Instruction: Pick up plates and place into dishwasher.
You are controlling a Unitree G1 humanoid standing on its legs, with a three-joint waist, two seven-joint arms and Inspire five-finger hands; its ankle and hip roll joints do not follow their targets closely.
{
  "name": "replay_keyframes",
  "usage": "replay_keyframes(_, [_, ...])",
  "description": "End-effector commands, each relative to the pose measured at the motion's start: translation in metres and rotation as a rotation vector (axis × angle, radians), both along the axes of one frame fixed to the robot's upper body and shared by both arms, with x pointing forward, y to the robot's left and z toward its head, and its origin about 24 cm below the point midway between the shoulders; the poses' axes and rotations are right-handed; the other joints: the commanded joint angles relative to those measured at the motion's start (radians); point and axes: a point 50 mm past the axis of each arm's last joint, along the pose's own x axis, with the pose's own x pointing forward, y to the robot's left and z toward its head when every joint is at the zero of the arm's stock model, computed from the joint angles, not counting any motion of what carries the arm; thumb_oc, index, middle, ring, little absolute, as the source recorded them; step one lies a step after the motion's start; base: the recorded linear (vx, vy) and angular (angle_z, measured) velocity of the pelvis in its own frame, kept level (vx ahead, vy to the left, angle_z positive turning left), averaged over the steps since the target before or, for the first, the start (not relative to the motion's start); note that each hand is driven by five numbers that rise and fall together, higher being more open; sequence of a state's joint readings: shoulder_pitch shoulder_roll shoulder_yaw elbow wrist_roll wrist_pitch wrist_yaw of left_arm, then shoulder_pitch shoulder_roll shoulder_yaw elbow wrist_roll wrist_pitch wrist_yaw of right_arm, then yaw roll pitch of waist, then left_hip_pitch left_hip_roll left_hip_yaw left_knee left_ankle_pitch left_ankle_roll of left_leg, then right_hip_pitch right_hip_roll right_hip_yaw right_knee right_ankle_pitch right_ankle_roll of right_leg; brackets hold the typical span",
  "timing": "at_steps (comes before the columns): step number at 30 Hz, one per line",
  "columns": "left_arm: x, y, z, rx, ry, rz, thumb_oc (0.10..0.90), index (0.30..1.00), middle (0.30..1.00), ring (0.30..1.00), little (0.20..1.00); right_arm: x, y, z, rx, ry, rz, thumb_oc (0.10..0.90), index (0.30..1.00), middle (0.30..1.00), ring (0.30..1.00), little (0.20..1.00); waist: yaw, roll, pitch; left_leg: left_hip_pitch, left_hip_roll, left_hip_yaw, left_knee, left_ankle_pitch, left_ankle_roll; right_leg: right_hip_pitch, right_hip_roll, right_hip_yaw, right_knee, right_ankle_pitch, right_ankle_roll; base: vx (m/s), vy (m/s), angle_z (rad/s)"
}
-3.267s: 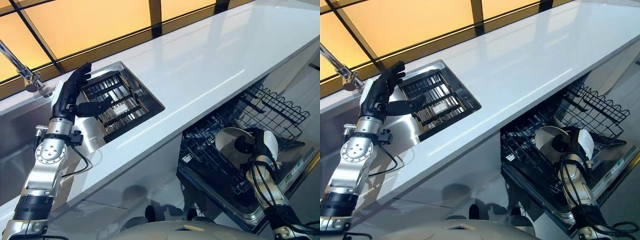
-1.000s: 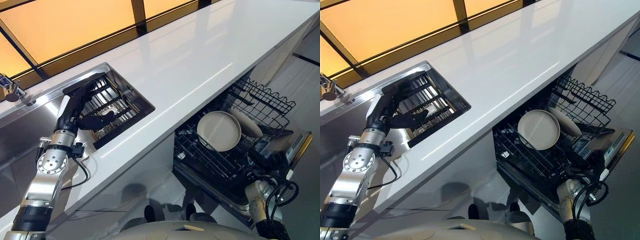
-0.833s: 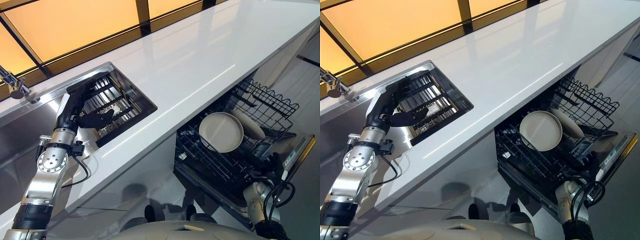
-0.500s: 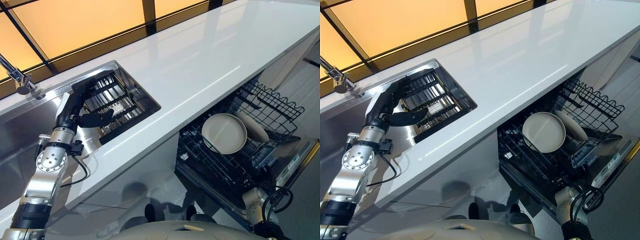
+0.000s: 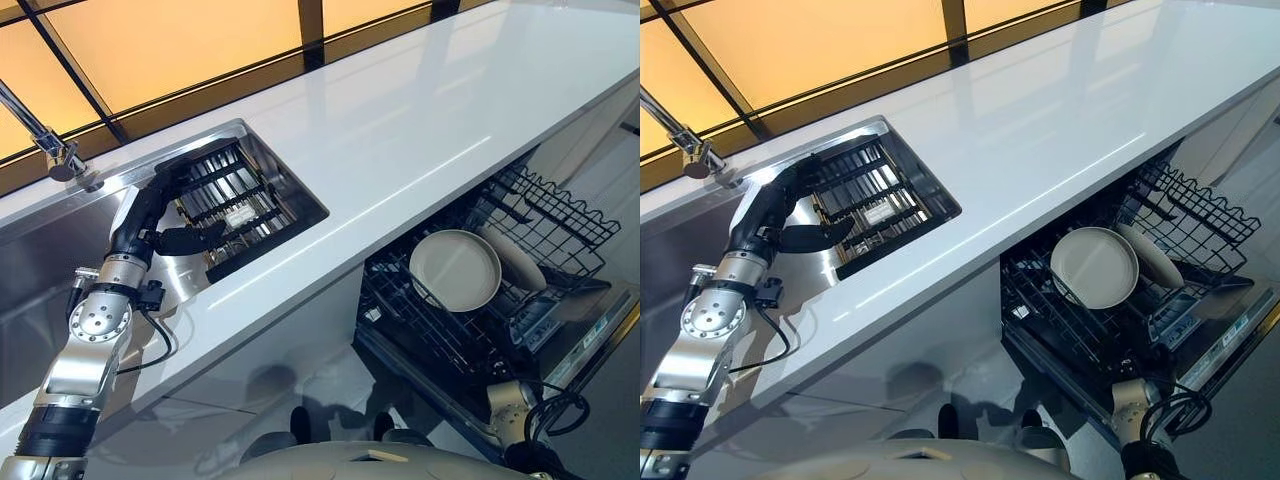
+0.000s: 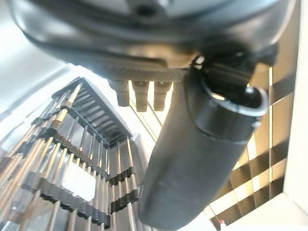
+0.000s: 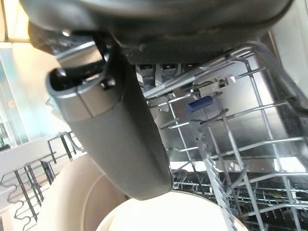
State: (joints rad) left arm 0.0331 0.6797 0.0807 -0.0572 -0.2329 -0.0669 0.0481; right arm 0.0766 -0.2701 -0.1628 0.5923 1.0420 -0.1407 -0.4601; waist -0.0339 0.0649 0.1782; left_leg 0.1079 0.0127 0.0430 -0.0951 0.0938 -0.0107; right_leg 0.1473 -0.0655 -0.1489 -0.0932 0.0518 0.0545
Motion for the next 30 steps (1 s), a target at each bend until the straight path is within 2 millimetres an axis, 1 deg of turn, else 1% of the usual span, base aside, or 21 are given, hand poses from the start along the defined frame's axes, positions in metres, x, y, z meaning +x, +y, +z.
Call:
replay_keyframes(1, [0.016,0.006,0.056,0.093,-0.242,-0.001,0.800,0.900,0.900,0.900,0.900,0.068,-0.010,0.070,-0.237,-0.377,0.231,0.800,0.900,0.900,0.900,0.900,0.023,0.002,0.017,0.062,-0.072,0.039,0.008,-0.109,0.043,0.006,0.051,-0.021,0.017,-0.029,0.003,0.07,-0.004,0.00])
replay_keyframes(4, [0.017,0.005,0.055,0.096,-0.243,-0.001,0.800,0.900,0.900,0.900,0.900,0.081,-0.010,0.089,-0.333,-0.445,0.337,0.800,0.900,0.900,0.900,0.900,0.028,0.005,0.028,0.057,-0.072,0.030,0.008,-0.104,0.041,0.002,0.051,-0.023,0.014,-0.028,0.000,0.05,0.001,0.01])
replay_keyframes(5, [0.017,0.004,0.055,0.095,-0.244,-0.002,0.800,0.900,0.900,0.900,0.900,0.087,-0.010,0.100,-0.389,-0.466,0.367,0.800,0.900,0.900,0.900,0.900,0.031,0.005,0.032,0.055,-0.072,0.026,0.008,-0.104,0.040,0.002,0.051,-0.023,0.013,-0.028,0.000,0.05,0.002,0.02])
replay_keyframes(7, [0.017,0.002,0.054,0.091,-0.248,0.001,0.800,0.900,0.900,0.900,0.900,0.100,-0.001,0.125,-0.514,-0.526,0.458,0.800,0.900,0.900,0.900,0.900,0.036,0.007,0.040,0.051,-0.072,0.018,0.008,-0.101,0.041,-0.001,0.051,-0.024,0.012,-0.029,-0.003,0.05,0.003,0.02])
replay_keyframes(8, [0.017,0.002,0.054,0.090,-0.248,0.001,0.800,0.900,0.900,0.900,0.900,0.101,0.000,0.127,-0.520,-0.531,0.462,0.800,0.900,0.900,0.900,0.900,0.036,0.007,0.040,0.050,-0.072,0.018,0.008,-0.101,0.041,-0.001,0.051,-0.024,0.012,-0.029,-0.003,0.04,0.004,0.02])
replay_keyframes(10, [0.020,-0.001,0.052,0.082,-0.251,-0.004,0.800,0.900,0.900,0.900,0.900,0.117,0.021,0.152,-0.631,-0.593,0.585,0.800,0.900,0.900,0.900,0.900,0.046,0.006,0.046,0.046,-0.072,0.012,0.008,-0.099,0.041,-0.003,0.051,-0.027,0.012,-0.031,-0.006,0.04,0.010,0.01])
replay_keyframes(12, [0.023,-0.004,0.051,0.080,-0.251,-0.012,0.800,0.900,0.900,0.900,0.900,0.126,0.034,0.163,-0.659,-0.630,0.670,0.800,0.900,0.900,0.900,0.900,0.054,0.004,0.050,0.045,-0.072,0.008,0.008,-0.097,0.041,-0.001,0.049,-0.031,0.014,-0.033,-0.008,0.04,0.012,0.00])
replay_keyframes(13, [0.024,-0.005,0.051,0.080,-0.251,-0.014,0.800,0.900,0.900,0.900,0.900,0.128,0.037,0.165,-0.662,-0.638,0.682,0.800,0.900,0.900,0.900,0.900,0.055,0.003,0.050,0.045,-0.072,0.007,0.008,-0.096,0.041,-0.001,0.049,-0.032,0.015,-0.034,-0.008,0.05,0.010,0.02])
replay_keyframes(16, [0.028,-0.010,0.049,0.077,-0.246,-0.037,0.800,0.900,0.900,0.900,0.900,0.143,0.064,0.177,-0.618,-0.718,0.836,0.800,0.900,0.900,0.900,0.900,0.073,-0.005,0.051,0.050,-0.072,-0.004,0.008,-0.091,0.040,0.010,0.047,-0.045,0.021,-0.041,-0.014,0.08,0.010,0.09])
replay_keyframes(17, [0.029,-0.012,0.049,0.076,-0.244,-0.042,0.800,0.900,0.900,0.900,0.900,0.146,0.067,0.180,-0.613,-0.729,0.851,0.800,0.900,0.900,0.900,0.900,0.078,-0.007,0.050,0.052,-0.072,-0.005,0.009,-0.090,0.039,0.013,0.046,-0.049,0.022,-0.041,-0.015,0.09,0.009,0.12])
replay_keyframes(20, [0.033,-0.018,0.048,0.070,-0.238,-0.065,0.800,0.900,0.900,0.900,0.900,0.159,0.087,0.190,-0.520,-0.809,0.927,0.800,0.900,0.900,0.900,0.900,0.098,-0.014,0.048,0.059,-0.073,-0.019,0.013,-0.088,0.037,0.029,0.044,-0.065,0.024,-0.047,-0.021,0.10,0.010,0.14])
replay_keyframes(21, [0.035,-0.021,0.046,0.065,-0.235,-0.077,0.800,0.900,0.900,0.900,0.900,0.165,0.098,0.195,-0.487,-0.841,0.964,0.800,0.900,0.900,0.900,0.900,0.109,-0.017,0.047,0.062,-0.075,-0.026,0.015,-0.088,0.036,0.037,0.043,-0.072,0.023,-0.048,-0.025,0.09,0.008,0.20])
replay_keyframes(23, [0.037,-0.023,0.047,0.063,-0.234,-0.086,0.800,0.900,0.900,0.900,0.900,0.170,0.106,0.199,-0.471,-0.855,0.983,0.800,0.900,0.900,0.900,0.900,0.117,-0.018,0.046,0.064,-0.076,-0.032,0.016,-0.087,0.035,0.042,0.043,-0.077,0.022,-0.047,-0.026,0.07,0.009,0.24])
replay_keyframes(24, [0.039,-0.026,0.046,0.061,-0.234,-0.096,0.800,0.900,0.900,0.900,0.900,0.175,0.113,0.202,-0.457,-0.864,0.992,0.800,0.900,0.900,0.900,0.900,0.127,-0.020,0.044,0.065,-0.077,-0.036,0.017,-0.086,0.034,0.047,0.042,-0.082,0.019,-0.047,-0.028,0.06,0.010,0.21])
replay_keyframes(28, [0.040,-0.030,0.046,0.062,-0.231,-0.114,0.800,0.900,0.900,0.900,0.900,0.181,0.118,0.203,-0.445,-0.849,0.982,0.800,0.900,0.900,0.900,0.900,0.141,-0.023,0.040,0.068,-0.078,-0.042,0.018,-0.084,0.033,0.057,0.041,-0.089,0.012,-0.043,-0.029,0.05,0.009,0.15])
replay_keyframes(30, [0.040,-0.030,0.045,0.060,-0.230,-0.118,0.800,0.900,0.900,0.900,0.900,0.182,0.118,0.201,-0.450,-0.829,0.971,0.800,0.900,0.900,0.900,0.900,0.145,-0.023,0.037,0.068,-0.079,-0.043,0.017,-0.082,0.033,0.058,0.042,-0.090,0.009,-0.042,-0.029,0.02,0.002,0.01])
